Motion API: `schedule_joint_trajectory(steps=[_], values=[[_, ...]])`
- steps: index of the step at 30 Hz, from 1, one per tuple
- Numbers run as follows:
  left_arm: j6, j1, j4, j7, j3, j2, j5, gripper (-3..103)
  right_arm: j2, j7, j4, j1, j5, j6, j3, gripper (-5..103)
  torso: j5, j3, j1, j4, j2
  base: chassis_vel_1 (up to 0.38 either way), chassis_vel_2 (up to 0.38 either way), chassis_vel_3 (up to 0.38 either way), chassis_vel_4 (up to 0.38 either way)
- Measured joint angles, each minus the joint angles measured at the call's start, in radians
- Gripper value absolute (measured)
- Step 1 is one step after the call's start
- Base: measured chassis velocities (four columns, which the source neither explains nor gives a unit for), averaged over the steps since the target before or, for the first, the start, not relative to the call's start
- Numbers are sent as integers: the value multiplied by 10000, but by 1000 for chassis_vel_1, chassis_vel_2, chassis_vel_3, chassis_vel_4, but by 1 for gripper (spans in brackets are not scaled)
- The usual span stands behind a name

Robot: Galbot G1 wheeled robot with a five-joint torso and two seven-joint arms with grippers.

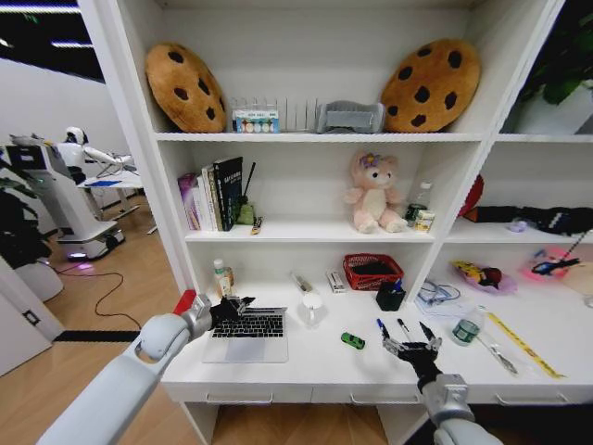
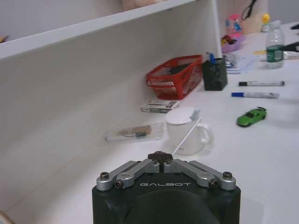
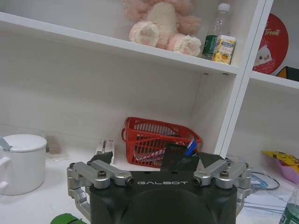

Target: Organize the objects on the table.

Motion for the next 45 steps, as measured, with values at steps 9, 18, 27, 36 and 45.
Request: schedule_joint_trajectory(steps=[9, 18, 27, 36, 45], values=[[-906, 632, -80, 695, 1203, 147, 1031, 0, -42, -7, -160, 171, -28, -50, -49, 100, -1, 1, 0, 0, 0, 0, 0, 0, 0], [-1019, -7, 829, -1298, 1078, -1089, -281, 0, -99, -21, -183, 163, 63, -50, 67, 100, -2, 1, 1, -4, 0, 0, 0, 0, 0], [-1428, 229, 992, -7415, -715, -2557, -2231, -1, -189, 20, -106, 354, 240, -152, 43, 100, -1, 1, 2, -1, -1, 0, 0, 0, 0], [-1335, 2369, -683, -8548, -2756, -3043, -2768, 31, -320, 30, 230, 338, 356, -294, -20, 100, 0, 0, 2, 0, 0, 0, 0, 0, 0], [-1233, 5603, -3475, -8129, -3672, -3565, -1654, 69, -315, -23, 638, 97, 502, -305, 75, 100, -1, -1, 0, 0, 0, 0, 0, 0, 0]])
